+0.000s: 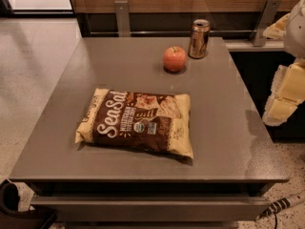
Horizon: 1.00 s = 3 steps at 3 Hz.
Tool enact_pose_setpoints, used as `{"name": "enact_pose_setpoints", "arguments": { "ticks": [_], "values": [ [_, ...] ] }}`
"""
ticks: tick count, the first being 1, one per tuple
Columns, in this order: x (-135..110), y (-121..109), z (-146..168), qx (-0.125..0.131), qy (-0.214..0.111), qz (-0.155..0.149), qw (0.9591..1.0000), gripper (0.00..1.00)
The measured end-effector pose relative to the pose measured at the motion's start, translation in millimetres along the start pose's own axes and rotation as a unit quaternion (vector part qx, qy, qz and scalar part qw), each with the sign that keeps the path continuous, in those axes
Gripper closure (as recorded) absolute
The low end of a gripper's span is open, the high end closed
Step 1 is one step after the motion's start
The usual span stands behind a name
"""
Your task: Move orange can near brown chip bag
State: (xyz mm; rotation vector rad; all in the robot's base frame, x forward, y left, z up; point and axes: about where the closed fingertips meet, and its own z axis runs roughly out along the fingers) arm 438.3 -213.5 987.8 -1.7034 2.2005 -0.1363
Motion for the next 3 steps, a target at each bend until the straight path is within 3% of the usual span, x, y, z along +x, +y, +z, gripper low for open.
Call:
{"name": "enact_pose_setpoints", "arguments": {
  "ticks": [1, 2, 3],
  "values": [
    [0, 0, 0, 0.000, 0.000, 0.000, 1.0000, 0.00],
    [0, -16, 6, 0.013, -0.020, 0.016, 0.9996, 0.00],
    [5, -58, 28, 0.036, -0.089, 0.065, 0.9932, 0.00]
  ]
}}
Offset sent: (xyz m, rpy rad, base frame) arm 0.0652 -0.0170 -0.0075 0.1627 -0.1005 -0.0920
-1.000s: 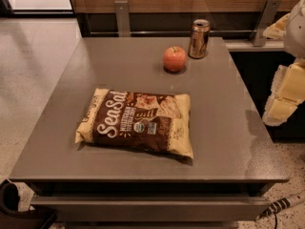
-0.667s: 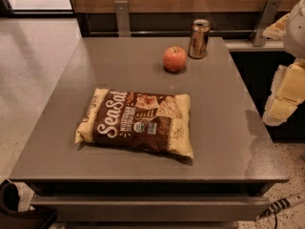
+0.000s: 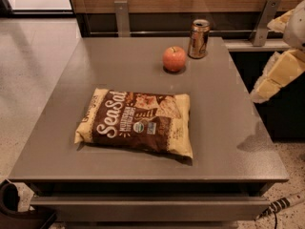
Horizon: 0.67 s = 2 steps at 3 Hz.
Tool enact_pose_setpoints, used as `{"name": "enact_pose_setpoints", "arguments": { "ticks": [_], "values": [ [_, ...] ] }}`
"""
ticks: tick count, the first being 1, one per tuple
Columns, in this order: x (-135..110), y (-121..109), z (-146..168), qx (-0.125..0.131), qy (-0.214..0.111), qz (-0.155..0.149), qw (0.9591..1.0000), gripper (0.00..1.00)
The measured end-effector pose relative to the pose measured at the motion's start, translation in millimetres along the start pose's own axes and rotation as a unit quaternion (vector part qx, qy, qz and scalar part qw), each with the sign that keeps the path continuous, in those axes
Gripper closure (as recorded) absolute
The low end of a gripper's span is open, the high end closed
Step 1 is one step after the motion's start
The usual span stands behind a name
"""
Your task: Move orange can near brown chip bag
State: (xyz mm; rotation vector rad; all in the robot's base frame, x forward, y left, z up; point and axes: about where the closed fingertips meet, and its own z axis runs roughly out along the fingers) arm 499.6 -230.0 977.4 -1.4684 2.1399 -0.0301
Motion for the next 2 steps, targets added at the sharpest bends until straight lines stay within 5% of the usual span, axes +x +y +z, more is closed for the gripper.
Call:
{"name": "enact_pose_setpoints", "arguments": {
  "ticks": [1, 2],
  "values": [
    [-13, -52, 56, 0.014, -0.147, 0.080, 0.9859, 0.00],
    [-28, -94, 96, 0.041, -0.260, 0.140, 0.9547, 0.00]
  ]
}}
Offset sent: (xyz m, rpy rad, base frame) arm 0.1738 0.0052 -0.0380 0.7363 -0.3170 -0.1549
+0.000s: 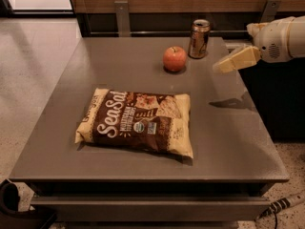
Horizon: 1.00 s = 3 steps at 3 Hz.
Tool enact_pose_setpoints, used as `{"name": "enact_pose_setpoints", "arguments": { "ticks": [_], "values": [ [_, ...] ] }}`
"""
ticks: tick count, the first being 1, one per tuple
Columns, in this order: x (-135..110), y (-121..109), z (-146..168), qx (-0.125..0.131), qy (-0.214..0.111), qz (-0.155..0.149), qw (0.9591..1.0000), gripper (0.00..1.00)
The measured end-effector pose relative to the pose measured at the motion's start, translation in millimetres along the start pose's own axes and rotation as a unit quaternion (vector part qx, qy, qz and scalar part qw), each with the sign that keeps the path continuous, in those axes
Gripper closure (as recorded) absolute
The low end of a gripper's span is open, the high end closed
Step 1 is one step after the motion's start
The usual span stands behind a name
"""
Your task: Move orange can near brown chip bag
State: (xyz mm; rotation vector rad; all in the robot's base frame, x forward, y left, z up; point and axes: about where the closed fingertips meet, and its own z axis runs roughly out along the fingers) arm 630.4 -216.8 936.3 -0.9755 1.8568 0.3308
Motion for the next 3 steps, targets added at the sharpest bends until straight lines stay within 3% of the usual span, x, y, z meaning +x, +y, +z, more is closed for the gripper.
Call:
{"name": "enact_pose_setpoints", "arguments": {
  "ticks": [1, 2, 3],
  "values": [
    [4, -15, 23, 0.014, -0.046, 0.031, 0.9984, 0.00],
    [15, -25, 33, 0.027, -0.061, 0.053, 0.9963, 0.00],
    [16, -26, 36, 0.028, -0.066, 0.056, 0.9959, 0.00]
  ]
}}
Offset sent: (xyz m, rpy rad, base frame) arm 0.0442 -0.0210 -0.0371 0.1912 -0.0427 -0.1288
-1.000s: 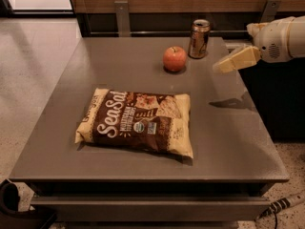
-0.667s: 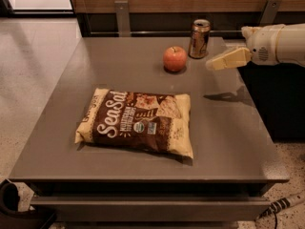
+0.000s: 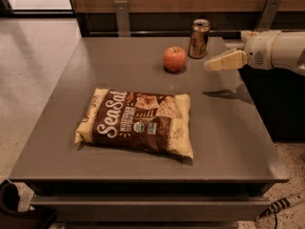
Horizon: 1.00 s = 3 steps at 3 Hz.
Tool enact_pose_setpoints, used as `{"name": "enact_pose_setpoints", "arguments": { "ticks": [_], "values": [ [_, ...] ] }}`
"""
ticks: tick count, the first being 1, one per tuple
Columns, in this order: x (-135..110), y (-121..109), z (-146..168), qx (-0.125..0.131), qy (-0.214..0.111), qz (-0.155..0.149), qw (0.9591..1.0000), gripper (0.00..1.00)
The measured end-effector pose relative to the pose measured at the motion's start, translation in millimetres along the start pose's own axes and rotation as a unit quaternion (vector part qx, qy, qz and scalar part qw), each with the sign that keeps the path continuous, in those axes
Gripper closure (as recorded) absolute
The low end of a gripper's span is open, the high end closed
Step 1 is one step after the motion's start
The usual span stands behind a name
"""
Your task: Move orange can near brown chip bag
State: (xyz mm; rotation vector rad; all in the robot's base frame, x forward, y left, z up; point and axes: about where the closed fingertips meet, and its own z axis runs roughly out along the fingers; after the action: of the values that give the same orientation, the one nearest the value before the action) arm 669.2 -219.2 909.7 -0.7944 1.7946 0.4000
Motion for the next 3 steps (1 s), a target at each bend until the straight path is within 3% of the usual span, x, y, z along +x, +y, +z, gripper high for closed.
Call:
{"name": "enact_pose_setpoints", "arguments": {
  "ticks": [1, 2, 3],
  "values": [
    [3, -25, 15, 0.009, -0.028, 0.004, 0.9996, 0.00],
    [4, -65, 38, 0.016, -0.075, 0.002, 0.9971, 0.00],
    [-1, -90, 54, 0.018, -0.101, -0.002, 0.9947, 0.00]
  ]
}}
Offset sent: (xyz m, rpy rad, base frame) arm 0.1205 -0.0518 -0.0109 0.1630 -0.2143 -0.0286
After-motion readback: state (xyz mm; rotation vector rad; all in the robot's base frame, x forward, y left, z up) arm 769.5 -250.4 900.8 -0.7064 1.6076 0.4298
